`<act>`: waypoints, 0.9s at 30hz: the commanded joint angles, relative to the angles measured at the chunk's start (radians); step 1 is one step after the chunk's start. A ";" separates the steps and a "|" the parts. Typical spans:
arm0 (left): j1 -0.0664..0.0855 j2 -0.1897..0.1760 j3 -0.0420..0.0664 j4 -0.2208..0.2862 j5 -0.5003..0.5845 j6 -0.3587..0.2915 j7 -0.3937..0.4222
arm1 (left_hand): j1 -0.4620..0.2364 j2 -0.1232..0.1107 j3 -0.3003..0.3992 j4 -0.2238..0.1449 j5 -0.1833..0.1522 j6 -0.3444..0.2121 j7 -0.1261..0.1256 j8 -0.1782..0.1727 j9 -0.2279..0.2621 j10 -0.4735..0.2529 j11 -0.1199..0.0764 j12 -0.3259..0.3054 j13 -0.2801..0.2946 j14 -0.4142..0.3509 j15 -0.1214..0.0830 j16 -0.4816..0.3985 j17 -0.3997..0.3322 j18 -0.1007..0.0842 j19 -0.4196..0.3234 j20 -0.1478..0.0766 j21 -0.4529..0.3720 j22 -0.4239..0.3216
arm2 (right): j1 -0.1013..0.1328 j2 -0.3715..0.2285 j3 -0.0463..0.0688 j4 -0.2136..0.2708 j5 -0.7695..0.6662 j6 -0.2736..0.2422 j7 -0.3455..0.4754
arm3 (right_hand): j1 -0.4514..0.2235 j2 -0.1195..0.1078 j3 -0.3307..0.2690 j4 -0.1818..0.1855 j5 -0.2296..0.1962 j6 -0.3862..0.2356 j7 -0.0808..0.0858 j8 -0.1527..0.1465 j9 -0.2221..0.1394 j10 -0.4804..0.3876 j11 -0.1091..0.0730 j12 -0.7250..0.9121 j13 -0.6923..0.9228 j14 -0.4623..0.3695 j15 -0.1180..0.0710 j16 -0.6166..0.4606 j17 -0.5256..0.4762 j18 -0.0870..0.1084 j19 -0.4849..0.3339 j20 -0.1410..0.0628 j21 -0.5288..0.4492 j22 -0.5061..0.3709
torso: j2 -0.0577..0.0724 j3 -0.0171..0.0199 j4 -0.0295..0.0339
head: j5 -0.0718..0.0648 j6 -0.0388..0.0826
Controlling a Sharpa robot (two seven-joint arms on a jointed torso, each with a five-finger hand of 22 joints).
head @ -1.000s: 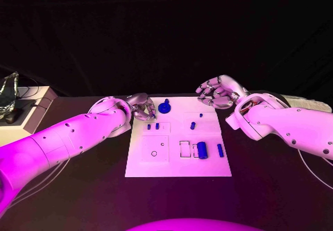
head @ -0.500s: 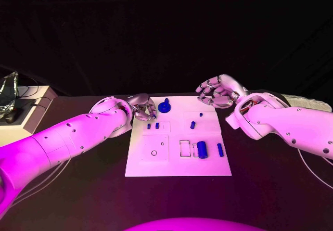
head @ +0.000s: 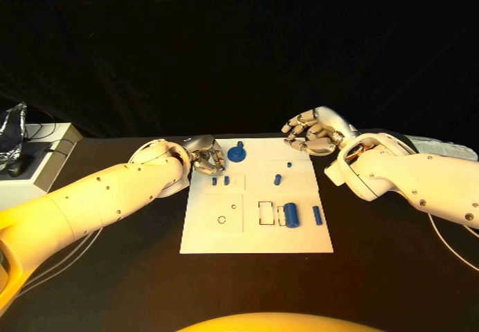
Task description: Assemble the parts on the task board
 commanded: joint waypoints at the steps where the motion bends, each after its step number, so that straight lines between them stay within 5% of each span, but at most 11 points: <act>1: 0.000 0.007 -0.001 -0.003 -0.004 0.011 -0.003 | -0.003 0.008 0.005 0.001 0.002 0.005 -0.001 -0.003 0.001 0.006 0.001 -0.003 0.001 0.006 0.003 0.005 -0.001 -0.019 0.003 0.001 0.000 -0.002 | 0.000 0.000 0.001 0.002 -0.005 0.001 0.012 | -0.002 -0.003 -0.001 0.006 0.002 0.001 0.005 -0.005 0.001 0.005 -0.002 -0.003 -0.001 0.063 0.007 -0.001 0.064 -0.002 0.032 0.005 -0.006 0.161 | 0.001 -0.0001 -0.0005 | 0.000 -0.001; 27: 0.000 0.023 -0.005 -0.013 -0.019 0.027 -0.013 | -0.004 0.008 0.008 0.000 0.001 0.003 0.000 -0.007 0.001 0.006 0.002 -0.008 0.001 0.003 0.003 0.003 -0.007 -0.018 -0.001 0.002 -0.002 -0.005 | 0.000 0.000 0.001 0.002 -0.005 0.002 0.011 | -0.002 -0.003 -0.001 0.006 0.002 0.001 0.005 -0.005 0.001 0.005 -0.002 -0.003 -0.001 0.063 0.007 -0.001 0.064 -0.002 0.032 0.005 -0.006 0.161 | -0.001 0.0001 0.0007 | -0.005 -0.006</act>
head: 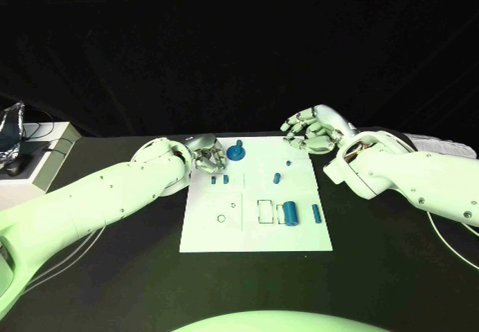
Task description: Assemble the parts on the task board
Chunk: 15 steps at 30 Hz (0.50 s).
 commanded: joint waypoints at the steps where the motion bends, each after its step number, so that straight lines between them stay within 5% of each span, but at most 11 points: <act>1: -0.001 0.003 -0.002 0.001 -0.008 0.034 -0.009 | -0.004 0.007 0.008 -0.001 0.001 0.003 0.001 -0.007 0.001 0.005 0.002 -0.009 0.001 0.002 0.003 0.002 -0.008 -0.018 -0.003 0.002 -0.003 -0.005 | 0.000 0.000 0.001 0.001 -0.005 0.002 0.011 | -0.002 -0.003 -0.001 0.006 0.002 0.003 0.007 -0.005 0.001 0.005 -0.002 -0.003 -0.001 0.063 0.007 -0.001 0.064 -0.002 0.032 0.005 -0.006 0.161 | 0.000 -0.0003 0.0005 | 0.000 0.000; 15: -0.002 0.000 -0.002 0.003 -0.011 0.035 -0.017 | -0.028 -0.014 0.009 0.004 0.000 -0.036 0.006 -0.043 -0.009 -0.007 0.010 -0.040 0.001 -0.022 0.012 -0.006 -0.035 -0.011 -0.039 0.011 -0.029 -0.032 | 0.000 0.000 0.001 -0.001 -0.005 0.001 0.012 | -0.003 -0.003 -0.004 0.007 0.002 0.003 0.007 -0.006 0.002 0.010 -0.002 -0.012 -0.013 0.063 0.007 -0.002 0.063 -0.001 0.032 0.005 -0.007 0.161 | 0.000 -0.0010 0.0003 | 0.000 0.001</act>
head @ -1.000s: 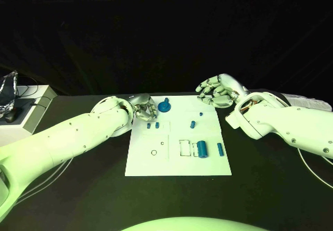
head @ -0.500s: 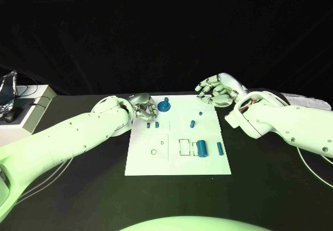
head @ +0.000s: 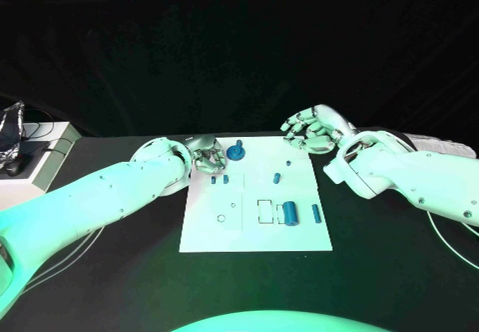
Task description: Assemble the parts on the task board
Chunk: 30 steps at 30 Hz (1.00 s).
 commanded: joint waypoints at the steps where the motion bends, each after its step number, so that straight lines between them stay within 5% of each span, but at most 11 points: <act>1: -0.002 0.001 -0.002 0.001 -0.007 0.015 -0.006 | -0.012 0.001 0.001 0.003 -0.001 -0.008 0.001 -0.007 -0.002 -0.003 0.007 -0.006 0.002 -0.005 0.001 -0.002 0.001 -0.010 -0.005 0.001 -0.006 -0.002 | 0.000 0.000 0.001 0.000 -0.005 0.001 0.012 | -0.003 -0.003 -0.001 0.004 0.002 -0.001 0.004 -0.006 0.001 0.006 0.001 -0.004 -0.001 0.063 0.007 -0.002 0.063 -0.001 0.032 0.005 -0.003 0.161 | 0.000 -0.0002 -0.0002 | 0.001 0.001; 9: -0.002 0.001 -0.002 0.002 -0.001 -0.014 -0.002 | -0.019 -0.010 0.005 0.006 -0.001 -0.056 0.003 -0.046 -0.015 -0.006 0.007 -0.023 0.006 -0.011 0.002 0.001 -0.005 -0.009 -0.010 0.003 -0.012 -0.007 | 0.000 0.001 0.001 -0.001 -0.005 0.000 0.012 | -0.003 -0.003 -0.001 0.004 0.002 -0.001 0.004 -0.006 0.001 0.006 0.001 -0.004 -0.001 0.063 0.007 -0.002 0.063 -0.001 0.032 0.005 -0.003 0.161 | 0.001 -0.0002 -0.0004 | 0.000 0.002; 30: -0.003 -0.001 -0.002 0.002 0.016 -0.048 0.003 | -0.026 -0.020 0.004 0.010 -0.002 -0.090 -0.006 -0.071 -0.025 -0.009 0.007 -0.031 0.011 -0.015 0.003 0.003 -0.011 -0.009 -0.009 0.004 -0.013 -0.008 | 0.000 0.002 0.001 -0.003 -0.004 0.000 0.012 | -0.003 -0.004 -0.001 0.004 0.001 -0.001 0.004 -0.007 0.001 0.006 0.001 -0.006 -0.003 0.063 0.007 -0.002 0.063 -0.001 0.032 0.005 -0.004 0.161 | 0.001 0.0000 -0.0004 | 0.001 -0.001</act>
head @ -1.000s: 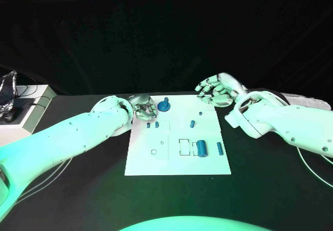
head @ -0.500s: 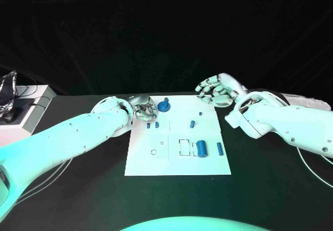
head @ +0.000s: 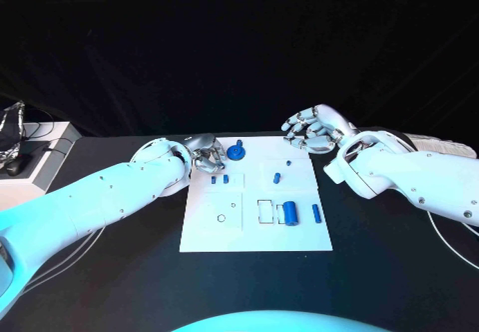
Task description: Assemble the parts on the task board
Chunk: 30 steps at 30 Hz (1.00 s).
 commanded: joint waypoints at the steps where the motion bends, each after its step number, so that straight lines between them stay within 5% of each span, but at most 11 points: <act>1: 0.000 0.000 0.000 0.004 0.009 -0.013 0.001 | -0.008 -0.002 -0.002 0.005 -0.002 -0.008 -0.002 -0.006 -0.001 -0.005 0.004 -0.005 0.001 -0.005 -0.001 0.002 -0.001 -0.009 -0.007 0.000 -0.006 -0.002 | 0.000 0.000 0.001 0.000 -0.004 0.001 0.011 | -0.003 -0.004 -0.001 0.004 0.001 -0.001 0.004 -0.007 0.001 0.006 0.001 -0.006 -0.001 0.063 0.007 -0.002 0.063 -0.001 0.032 0.005 -0.004 0.161 | 0.001 0.0001 -0.0002 | 0.000 0.000; 25: -0.004 -0.029 0.007 0.026 0.052 0.007 -0.002 | -0.058 -0.035 -0.079 0.054 -0.005 -0.060 -0.020 -0.039 -0.011 -0.043 0.015 -0.015 0.019 -0.033 0.011 -0.004 -0.042 -0.005 -0.023 0.011 -0.039 -0.030 | 0.000 0.001 0.001 -0.006 -0.004 0.002 0.011 | -0.003 -0.004 -0.002 0.004 0.002 -0.003 0.005 -0.009 0.000 0.003 0.002 -0.014 -0.008 0.063 0.008 -0.002 0.062 -0.001 0.032 0.006 -0.006 0.161 | 0.000 0.0002 -0.0004 | 0.001 -0.002; 27: -0.005 -0.038 0.012 0.033 0.045 0.020 -0.001 | -0.063 -0.040 -0.160 0.078 -0.006 -0.085 -0.039 -0.054 -0.016 -0.089 0.026 -0.021 0.026 -0.079 0.023 -0.019 -0.102 0.003 -0.060 0.021 -0.082 -0.071 | 0.000 0.001 0.001 -0.008 -0.004 0.004 0.008 | -0.003 -0.005 -0.003 0.004 0.002 -0.004 0.006 -0.010 0.000 0.002 0.003 -0.016 -0.010 0.062 0.008 -0.003 0.061 -0.001 0.031 0.006 -0.007 0.160 | 0.000 -0.0003 0.0005 | 0.000 -0.001; 30: -0.008 -0.055 0.029 0.047 0.037 0.033 0.000 | -0.029 -0.018 -0.267 0.107 -0.003 -0.086 -0.041 -0.056 -0.019 -0.115 0.030 0.001 0.044 -0.096 0.026 -0.014 -0.119 0.005 -0.065 0.026 -0.097 -0.083 | 0.000 0.001 0.001 -0.014 -0.006 0.008 0.003 | -0.004 -0.007 -0.003 0.005 0.001 -0.009 0.009 -0.013 -0.001 -0.005 0.007 -0.026 -0.019 0.062 0.011 -0.003 0.059 -0.001 0.031 0.008 -0.010 0.159 | -0.002 -0.0008 0.0016 | 0.000 -0.001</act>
